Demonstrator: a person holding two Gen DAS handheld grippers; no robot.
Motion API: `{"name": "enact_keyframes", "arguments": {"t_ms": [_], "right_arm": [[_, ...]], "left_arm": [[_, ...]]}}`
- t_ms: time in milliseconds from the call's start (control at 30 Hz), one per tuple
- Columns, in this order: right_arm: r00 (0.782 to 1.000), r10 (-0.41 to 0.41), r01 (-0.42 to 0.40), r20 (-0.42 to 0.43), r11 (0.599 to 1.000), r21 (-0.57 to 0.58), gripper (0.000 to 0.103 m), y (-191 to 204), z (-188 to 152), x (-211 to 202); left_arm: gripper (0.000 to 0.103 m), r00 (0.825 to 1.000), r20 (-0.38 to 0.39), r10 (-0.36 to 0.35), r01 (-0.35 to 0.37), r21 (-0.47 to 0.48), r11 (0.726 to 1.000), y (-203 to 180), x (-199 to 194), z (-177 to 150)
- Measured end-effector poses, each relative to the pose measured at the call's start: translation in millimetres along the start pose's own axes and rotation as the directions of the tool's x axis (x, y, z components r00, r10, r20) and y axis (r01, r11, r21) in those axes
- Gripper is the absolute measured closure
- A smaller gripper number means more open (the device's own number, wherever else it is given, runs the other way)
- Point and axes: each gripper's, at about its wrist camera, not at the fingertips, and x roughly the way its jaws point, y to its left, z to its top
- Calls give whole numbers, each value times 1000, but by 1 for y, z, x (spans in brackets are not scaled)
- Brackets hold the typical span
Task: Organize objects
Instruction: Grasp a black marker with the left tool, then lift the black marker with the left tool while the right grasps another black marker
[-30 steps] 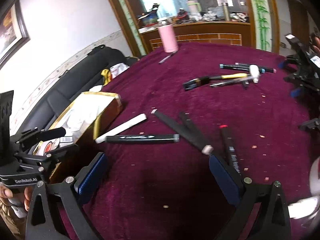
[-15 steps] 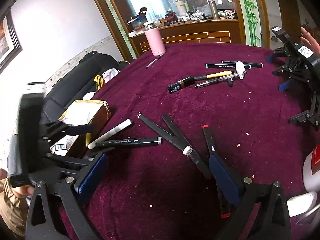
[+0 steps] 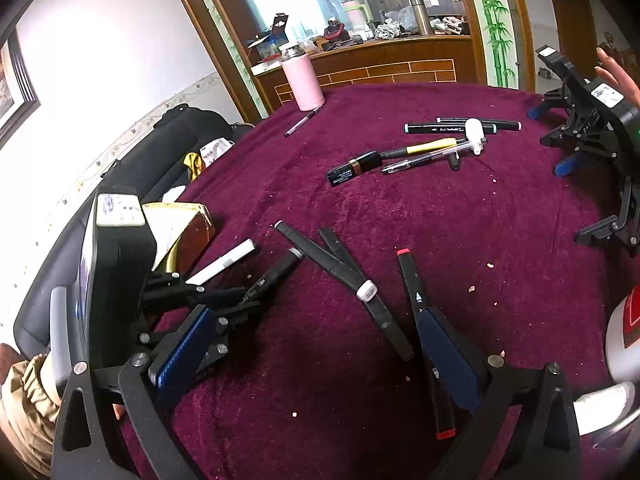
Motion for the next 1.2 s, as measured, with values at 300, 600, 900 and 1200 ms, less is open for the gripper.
{"name": "enact_keyframes", "arguments": {"t_ms": [300, 600, 900, 1200], "right_arm": [[1000, -4, 4, 7, 1000, 5, 0, -3, 1, -3], [999, -38, 37, 21, 998, 51, 0, -27, 8, -14], [997, -65, 64, -40, 997, -34, 31, -17, 3, 5], [990, -11, -12, -142, 987, -159, 51, 17, 16, 46]], "left_arm": [[89, 998, -10, -58, 56, -102, 993, 10, -6, -10], [89, 993, 30, -115, 118, -178, 977, 16, -26, -28], [89, 987, 71, -145, 157, -221, 963, 20, -43, -37], [89, 984, 106, -141, 164, -257, 952, 31, -58, -46]]}}
